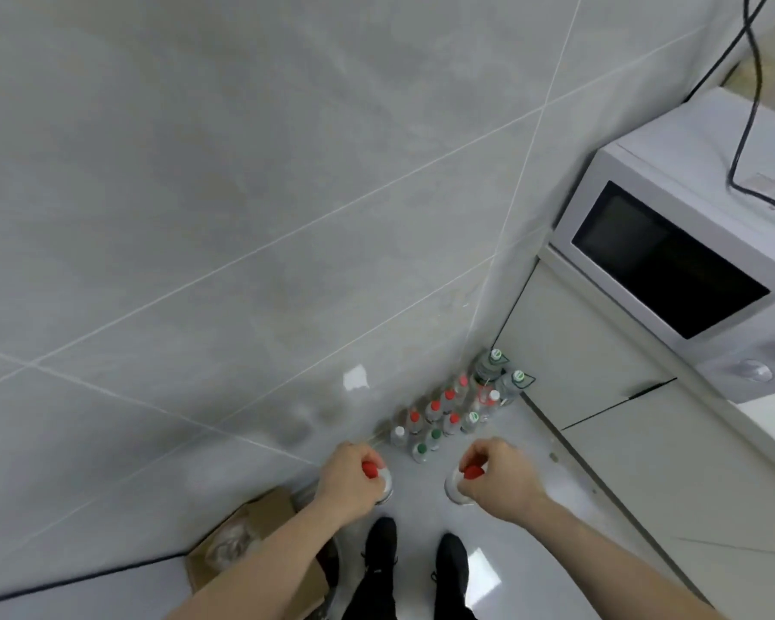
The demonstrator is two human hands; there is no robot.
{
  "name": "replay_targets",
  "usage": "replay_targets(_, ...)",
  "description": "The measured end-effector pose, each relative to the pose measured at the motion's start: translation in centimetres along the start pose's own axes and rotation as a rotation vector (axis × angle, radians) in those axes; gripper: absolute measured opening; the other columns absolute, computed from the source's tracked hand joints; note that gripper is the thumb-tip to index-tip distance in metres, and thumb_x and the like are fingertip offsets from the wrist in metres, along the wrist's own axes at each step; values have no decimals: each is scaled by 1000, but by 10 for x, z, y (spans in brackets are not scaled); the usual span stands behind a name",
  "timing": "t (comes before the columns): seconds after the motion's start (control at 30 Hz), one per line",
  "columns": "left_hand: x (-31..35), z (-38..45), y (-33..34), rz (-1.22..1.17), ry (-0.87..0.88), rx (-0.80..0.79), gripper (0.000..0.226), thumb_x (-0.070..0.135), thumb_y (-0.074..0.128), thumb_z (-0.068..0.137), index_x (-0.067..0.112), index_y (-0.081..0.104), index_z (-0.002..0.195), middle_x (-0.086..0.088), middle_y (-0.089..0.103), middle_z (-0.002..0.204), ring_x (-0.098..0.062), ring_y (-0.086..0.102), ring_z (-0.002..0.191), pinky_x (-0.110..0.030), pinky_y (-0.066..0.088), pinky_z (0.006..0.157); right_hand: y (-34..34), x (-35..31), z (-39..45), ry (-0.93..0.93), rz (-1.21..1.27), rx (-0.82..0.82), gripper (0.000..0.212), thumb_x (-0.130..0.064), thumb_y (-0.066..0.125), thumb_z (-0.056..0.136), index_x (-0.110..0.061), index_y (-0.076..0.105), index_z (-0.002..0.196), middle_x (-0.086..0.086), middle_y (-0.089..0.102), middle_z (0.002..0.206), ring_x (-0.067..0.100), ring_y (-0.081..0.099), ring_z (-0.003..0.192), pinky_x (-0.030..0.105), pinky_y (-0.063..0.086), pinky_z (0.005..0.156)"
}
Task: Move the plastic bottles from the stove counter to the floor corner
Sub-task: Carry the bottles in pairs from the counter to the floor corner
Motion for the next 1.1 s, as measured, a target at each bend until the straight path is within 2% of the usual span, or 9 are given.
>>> replay_targets(0.1, -18, 41, 21, 41, -29, -87, 15, 14, 64, 83, 25, 69, 92, 3, 55, 102, -15, 61, 93, -28, 52, 90, 25, 14, 29, 89, 35, 4, 13, -18, 72, 70, -22, 72, 82, -8, 68, 87, 7, 64, 76, 15, 47, 59)
replay_targets(0.17, -33, 71, 37, 68, -47, -114, 13, 16, 64, 83, 25, 66, 91, 3, 55, 102, -15, 61, 93, -28, 53, 91, 47, 28, 51, 149, 72, 9, 10, -18, 72, 71, -25, 69, 78, -8, 66, 85, 6, 62, 71, 12, 43, 55)
replay_targets(0.37, -89, 168, 102, 189, -65, -139, 15, 16, 61, 84, 31, 60, 86, 7, 52, 103, -9, 58, 85, -22, 49, 81, 138, 87, 129, 306, 188, 30, 16, -26, 67, 73, -34, 66, 87, -12, 60, 90, 1, 60, 71, 11, 40, 55)
replay_targets(0.5, -144, 223, 160, 230, -121, -142, 18, 15, 67, 84, 32, 61, 87, 9, 49, 104, -6, 61, 82, -24, 55, 82, 213, 132, 198, 393, 271, 10, 8, -26, 69, 70, -31, 67, 76, -9, 62, 93, 3, 62, 74, 14, 45, 62)
replay_targets(0.57, -165, 248, 191, 247, -104, -145, 20, 21, 69, 87, 37, 58, 86, 11, 47, 106, -1, 59, 79, -17, 54, 77, 250, 159, 230, 437, 312, -4, 8, -27, 71, 71, -32, 65, 74, -8, 63, 94, 4, 63, 76, 16, 45, 62)
replay_targets(0.7, -211, 300, 248, 206, -123, -175, 16, 18, 68, 90, 31, 60, 96, 12, 44, 111, 0, 54, 77, -9, 38, 58, 320, 200, 291, 515, 403, -18, 12, -26, 72, 71, -34, 64, 73, -8, 68, 92, 8, 66, 77, 24, 53, 69)
replay_targets(0.9, -255, 370, 315, 185, -145, -153, 18, 10, 69, 86, 25, 63, 93, 5, 49, 111, -2, 54, 73, -12, 40, 67, 396, 240, 368, 607, 621, -24, 12, -18, 72, 78, -26, 66, 84, -5, 72, 87, 17, 75, 74, 30, 60, 73)
replay_targets(0.97, -265, 388, 331, 186, -151, -137, 17, 12, 73, 85, 25, 63, 90, 4, 49, 112, -2, 54, 74, -19, 46, 76, 419, 255, 387, 653, 712, -2, 11, -16, 73, 79, -23, 68, 87, -2, 73, 86, 18, 76, 73, 35, 63, 78)
replay_targets(1.1, -277, 412, 350, 174, -115, -111, 15, 16, 73, 84, 26, 63, 87, 5, 50, 108, -9, 57, 81, -27, 52, 80, 461, 275, 415, 750, 927, 41, 12, -11, 74, 79, -15, 70, 90, 6, 75, 87, 22, 78, 70, 43, 65, 82)
Point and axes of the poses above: each hand's wrist, its own z-axis towards the middle knuckle, its own y-axis out of the palm, x = y × z, the point moved 9 cm from there along z, towards the middle knuckle
